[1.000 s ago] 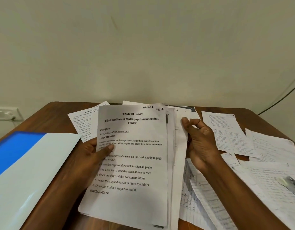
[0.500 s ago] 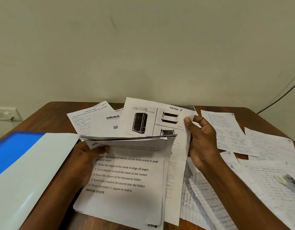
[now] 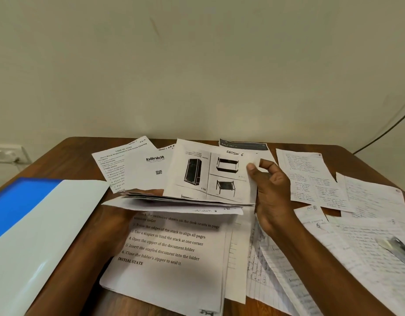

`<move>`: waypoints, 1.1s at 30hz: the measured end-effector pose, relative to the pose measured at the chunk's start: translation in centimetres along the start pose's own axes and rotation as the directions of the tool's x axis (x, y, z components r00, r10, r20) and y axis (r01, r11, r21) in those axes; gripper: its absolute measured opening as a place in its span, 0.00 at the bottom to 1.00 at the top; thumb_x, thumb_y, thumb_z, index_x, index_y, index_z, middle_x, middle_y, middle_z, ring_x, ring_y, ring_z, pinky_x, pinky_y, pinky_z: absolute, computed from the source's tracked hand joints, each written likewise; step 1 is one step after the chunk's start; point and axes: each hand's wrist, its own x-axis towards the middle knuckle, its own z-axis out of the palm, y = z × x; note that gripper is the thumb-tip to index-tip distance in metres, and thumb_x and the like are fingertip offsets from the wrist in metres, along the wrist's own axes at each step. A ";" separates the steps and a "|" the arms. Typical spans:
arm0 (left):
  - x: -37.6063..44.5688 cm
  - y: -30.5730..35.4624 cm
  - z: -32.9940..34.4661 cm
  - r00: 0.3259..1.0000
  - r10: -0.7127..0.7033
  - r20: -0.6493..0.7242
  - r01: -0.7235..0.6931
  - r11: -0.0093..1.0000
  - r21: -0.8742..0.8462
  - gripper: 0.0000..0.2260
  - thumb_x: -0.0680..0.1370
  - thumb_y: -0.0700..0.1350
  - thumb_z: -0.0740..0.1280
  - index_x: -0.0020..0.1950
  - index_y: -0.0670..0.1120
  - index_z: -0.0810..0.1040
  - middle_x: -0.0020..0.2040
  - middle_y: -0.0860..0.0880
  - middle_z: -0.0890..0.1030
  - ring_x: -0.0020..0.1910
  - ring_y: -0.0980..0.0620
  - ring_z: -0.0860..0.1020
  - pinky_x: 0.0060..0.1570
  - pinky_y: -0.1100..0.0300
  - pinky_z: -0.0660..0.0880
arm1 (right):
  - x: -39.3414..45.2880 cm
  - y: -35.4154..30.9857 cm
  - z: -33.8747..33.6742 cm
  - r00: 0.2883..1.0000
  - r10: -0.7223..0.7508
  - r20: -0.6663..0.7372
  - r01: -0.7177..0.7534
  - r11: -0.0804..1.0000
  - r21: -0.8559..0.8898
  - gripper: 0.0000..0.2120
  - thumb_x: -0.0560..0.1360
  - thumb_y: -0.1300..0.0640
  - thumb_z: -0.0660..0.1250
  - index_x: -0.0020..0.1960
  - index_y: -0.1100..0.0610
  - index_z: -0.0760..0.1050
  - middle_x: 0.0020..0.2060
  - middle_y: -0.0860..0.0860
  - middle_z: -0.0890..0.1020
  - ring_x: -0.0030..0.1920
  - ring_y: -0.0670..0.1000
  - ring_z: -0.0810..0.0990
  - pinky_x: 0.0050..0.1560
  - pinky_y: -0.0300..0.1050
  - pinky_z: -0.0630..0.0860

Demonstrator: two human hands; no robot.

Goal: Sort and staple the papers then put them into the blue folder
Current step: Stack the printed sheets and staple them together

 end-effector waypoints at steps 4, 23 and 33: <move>0.3 -0.1 1.4 0.995 -0.017 0.095 0.021 0.999 -0.040 0.22 0.56 0.51 0.86 0.48 0.52 0.89 0.48 0.48 0.89 0.43 0.54 0.86 0.39 0.62 0.81 | -0.5 1.0 -0.1 1.000 0.019 0.022 -0.018 0.999 -0.029 0.10 0.79 0.62 0.71 0.58 0.54 0.78 0.48 0.52 0.89 0.52 0.55 0.88 0.60 0.62 0.82; 0.7 -0.1 0.9 0.960 -0.264 0.087 0.265 0.964 0.001 0.21 0.73 0.47 0.79 0.64 0.44 0.83 0.59 0.35 0.85 0.56 0.32 0.83 0.63 0.32 0.71 | -1.5 0.8 0.8 0.978 0.204 0.054 -0.195 0.972 -0.129 0.14 0.85 0.46 0.62 0.49 0.53 0.78 0.51 0.55 0.87 0.51 0.52 0.85 0.59 0.56 0.80; 0.5 1.1 -0.1 0.981 -0.169 -0.100 0.164 0.985 -0.059 0.23 0.72 0.42 0.75 0.67 0.45 0.79 0.60 0.44 0.87 0.57 0.41 0.86 0.62 0.40 0.78 | -2.4 3.6 3.4 0.935 0.213 0.283 -0.109 0.933 -0.342 0.18 0.79 0.54 0.73 0.68 0.46 0.76 0.59 0.42 0.85 0.56 0.40 0.84 0.55 0.36 0.80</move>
